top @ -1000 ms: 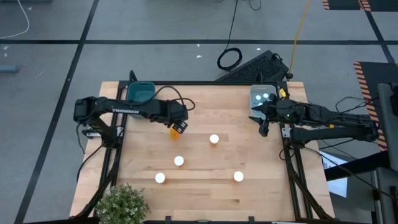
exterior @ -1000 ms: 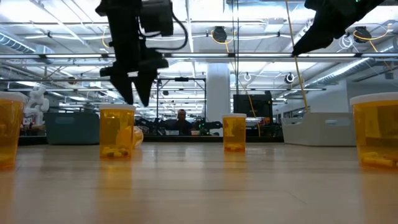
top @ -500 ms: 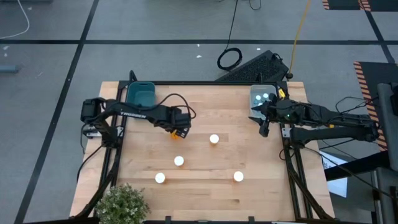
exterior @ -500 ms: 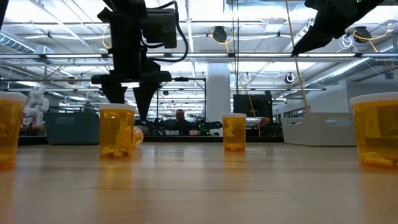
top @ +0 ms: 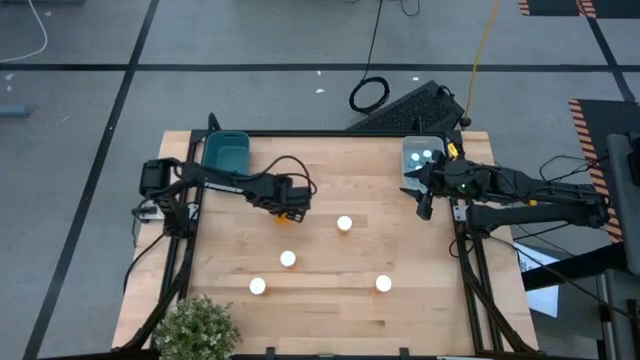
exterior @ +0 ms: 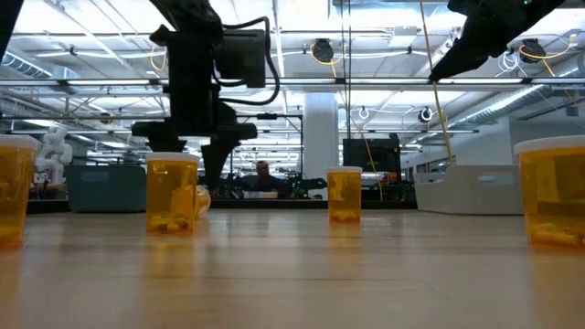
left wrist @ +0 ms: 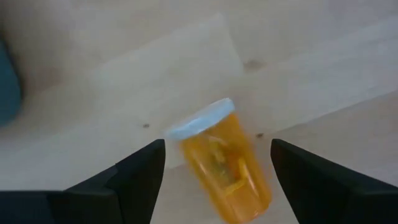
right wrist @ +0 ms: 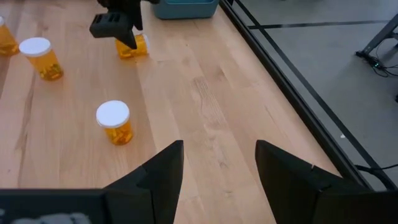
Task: Pick and place medicine bottles into bin by pill shape (circle, oval)
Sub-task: Put the orange capsule bottle into the blue bin
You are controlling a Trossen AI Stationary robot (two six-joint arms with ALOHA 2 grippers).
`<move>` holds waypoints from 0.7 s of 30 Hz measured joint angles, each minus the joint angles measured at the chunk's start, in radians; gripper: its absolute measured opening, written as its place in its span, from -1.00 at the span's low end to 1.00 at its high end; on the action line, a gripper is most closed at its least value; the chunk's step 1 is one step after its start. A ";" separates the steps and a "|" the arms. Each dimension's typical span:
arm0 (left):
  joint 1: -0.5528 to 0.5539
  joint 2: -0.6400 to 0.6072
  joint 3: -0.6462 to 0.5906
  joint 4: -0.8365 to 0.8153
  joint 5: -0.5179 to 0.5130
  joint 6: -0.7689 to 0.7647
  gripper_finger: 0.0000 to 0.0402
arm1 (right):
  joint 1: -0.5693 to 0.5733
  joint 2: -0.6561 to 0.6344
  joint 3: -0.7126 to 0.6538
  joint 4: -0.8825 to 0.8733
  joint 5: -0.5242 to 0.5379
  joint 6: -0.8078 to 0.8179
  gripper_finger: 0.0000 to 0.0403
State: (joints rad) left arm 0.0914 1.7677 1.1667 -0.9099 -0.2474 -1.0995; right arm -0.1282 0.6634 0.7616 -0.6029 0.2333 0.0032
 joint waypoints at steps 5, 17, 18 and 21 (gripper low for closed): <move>0.016 0.053 0.000 0.030 0.036 0.001 0.42 | 0.000 0.000 0.000 0.000 -0.002 0.003 -0.04; 0.044 0.092 0.001 0.059 0.028 0.150 0.07 | 0.000 0.000 0.000 0.001 -0.002 0.007 -0.04; 0.047 0.092 0.001 0.059 0.025 0.162 0.04 | 0.000 0.000 0.000 0.001 -0.002 0.012 -0.04; 0.061 0.082 0.001 0.072 0.020 0.209 -0.03 | 0.000 0.002 -0.025 0.054 -0.002 0.014 -0.04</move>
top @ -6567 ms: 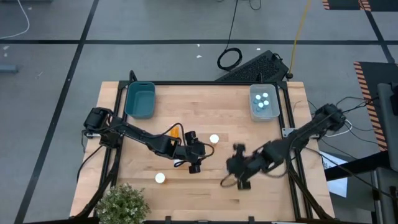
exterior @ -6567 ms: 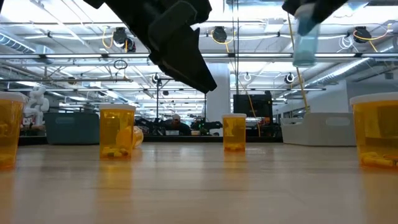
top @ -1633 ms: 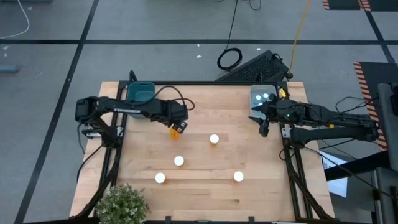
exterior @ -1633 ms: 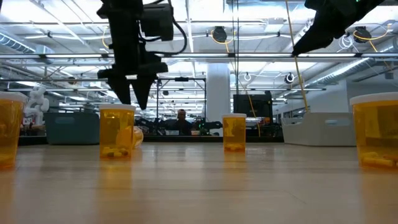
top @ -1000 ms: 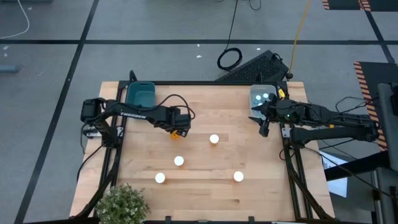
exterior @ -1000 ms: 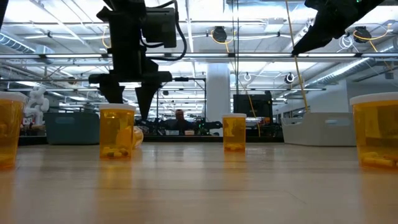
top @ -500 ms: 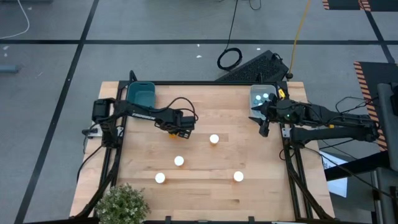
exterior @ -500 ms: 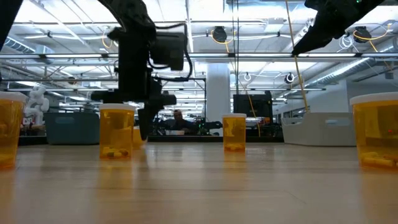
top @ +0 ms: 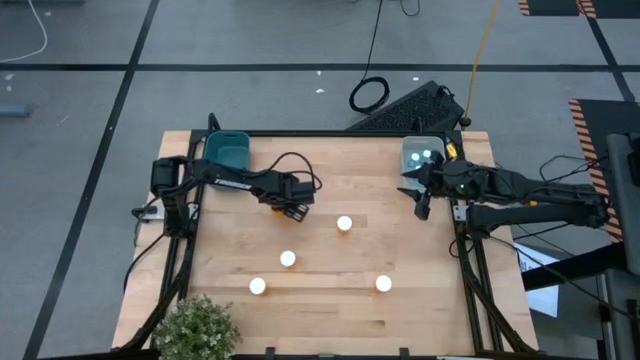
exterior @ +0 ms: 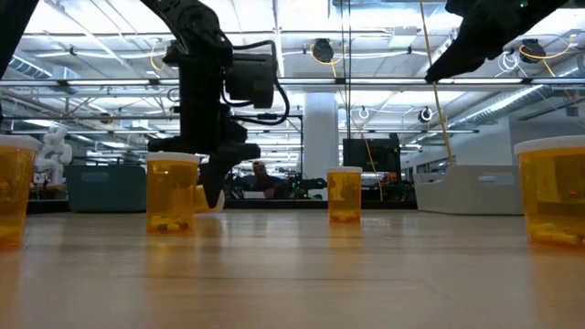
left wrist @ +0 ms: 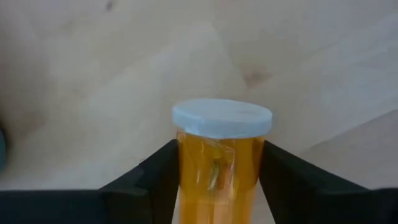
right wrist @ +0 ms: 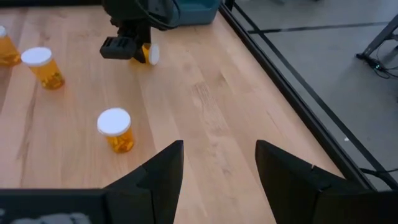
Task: Pick and place medicine bottles into bin by pill shape (circle, oval)
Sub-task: Put the orange capsule bottle into the blue bin
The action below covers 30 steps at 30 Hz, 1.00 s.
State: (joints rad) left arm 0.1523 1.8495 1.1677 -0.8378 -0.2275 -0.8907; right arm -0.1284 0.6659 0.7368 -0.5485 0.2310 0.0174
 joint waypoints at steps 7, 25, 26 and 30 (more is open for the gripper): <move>0.028 -0.110 0.024 0.035 -0.035 0.130 0.01 | 0.000 0.019 -0.094 0.260 -0.031 -0.005 -0.04; -0.154 -0.306 0.035 0.957 -0.088 0.710 0.02 | 0.002 0.450 -0.257 1.262 -0.309 0.103 0.19; -0.164 -0.294 0.034 0.992 -0.088 0.726 0.02 | 0.002 0.473 -0.257 1.289 -0.318 0.108 0.24; -0.189 -0.255 0.034 1.124 -0.088 0.783 0.02 | 0.019 0.529 -0.258 1.385 -0.360 0.107 0.41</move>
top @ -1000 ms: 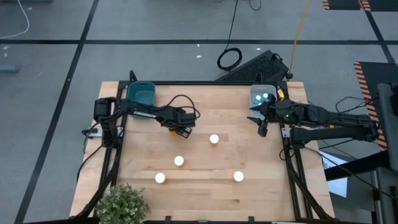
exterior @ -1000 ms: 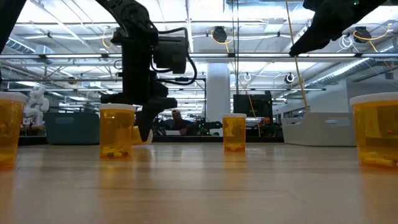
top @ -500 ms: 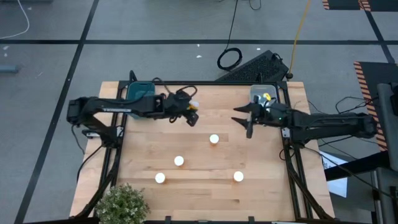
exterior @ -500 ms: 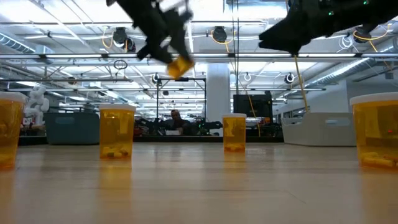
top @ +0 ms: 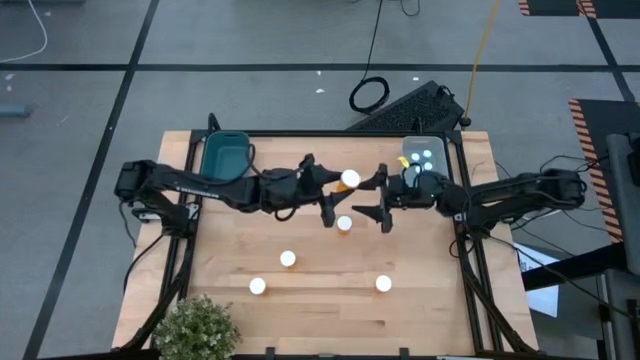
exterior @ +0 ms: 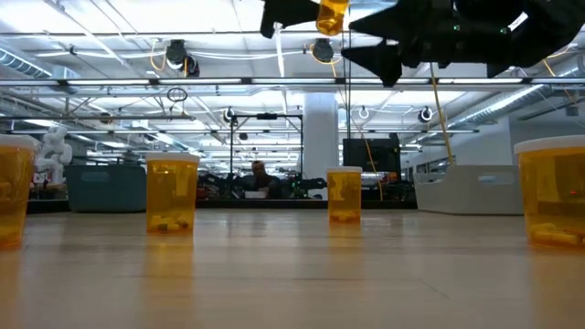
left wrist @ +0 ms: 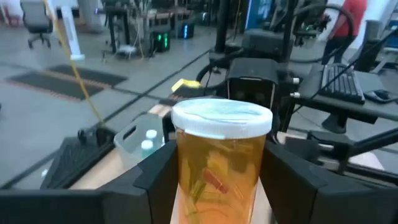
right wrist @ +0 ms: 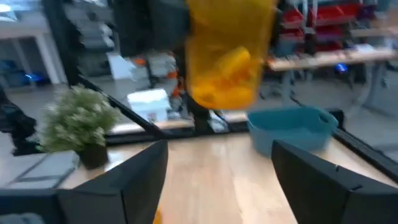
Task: Pick and place medicine bottles into bin by pill shape (circle, oval)
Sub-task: Put the orange capsule bottle into the blue bin
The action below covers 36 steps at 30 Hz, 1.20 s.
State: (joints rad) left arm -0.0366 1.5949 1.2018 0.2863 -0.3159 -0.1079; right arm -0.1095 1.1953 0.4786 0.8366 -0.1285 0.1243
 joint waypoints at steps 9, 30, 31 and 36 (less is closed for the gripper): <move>-0.010 0.079 0.000 0.180 0.001 0.036 0.02 | 0.023 0.018 0.000 0.096 -0.004 -0.022 0.41; -0.018 0.108 0.000 0.249 0.048 0.033 0.02 | 0.027 0.017 0.001 0.146 0.042 -0.043 0.06; -0.018 0.108 0.000 0.250 0.048 0.032 0.02 | 0.027 0.017 0.001 0.148 0.042 -0.044 0.07; -0.018 0.108 0.000 0.251 0.049 0.032 0.02 | 0.027 0.017 0.001 0.174 0.019 -0.057 0.07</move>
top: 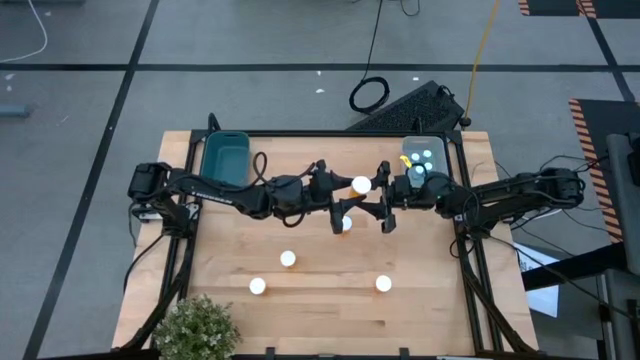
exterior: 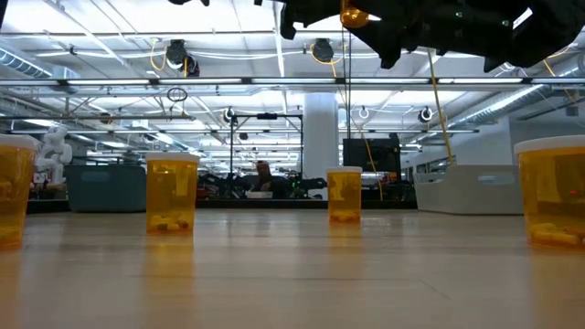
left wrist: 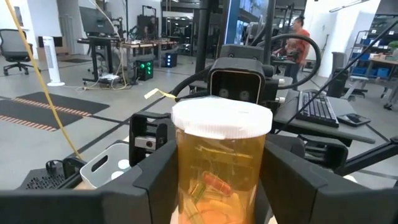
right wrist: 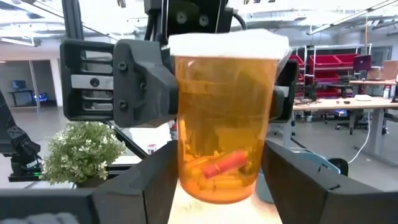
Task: Pick and place medicine bottles into bin by pill shape (circle, oval)
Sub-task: Put the orange capsule bottle into the blue bin
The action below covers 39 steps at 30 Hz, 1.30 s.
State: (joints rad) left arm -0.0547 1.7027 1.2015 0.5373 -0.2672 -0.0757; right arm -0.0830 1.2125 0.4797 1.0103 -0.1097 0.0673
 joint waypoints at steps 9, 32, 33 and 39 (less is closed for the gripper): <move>0.000 0.000 0.000 0.002 0.000 0.014 0.02 | 0.000 0.000 0.000 -0.001 -0.005 -0.004 -0.18; -0.003 -0.160 0.002 -0.419 -0.023 -0.043 0.80 | -0.002 -0.002 0.000 -0.074 -0.024 -0.017 -0.12; -0.005 -0.182 0.000 -0.472 -0.023 -0.051 0.82 | -0.002 -0.002 0.000 -0.079 -0.023 -0.018 -0.12; -0.006 -0.285 0.001 -0.630 -0.024 -0.092 0.83 | -0.002 -0.002 0.000 -0.138 -0.003 -0.038 -0.11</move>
State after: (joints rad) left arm -0.0609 1.4173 1.2026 -0.0924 -0.2909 -0.1677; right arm -0.0849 1.2110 0.4797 0.8720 -0.1130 0.0292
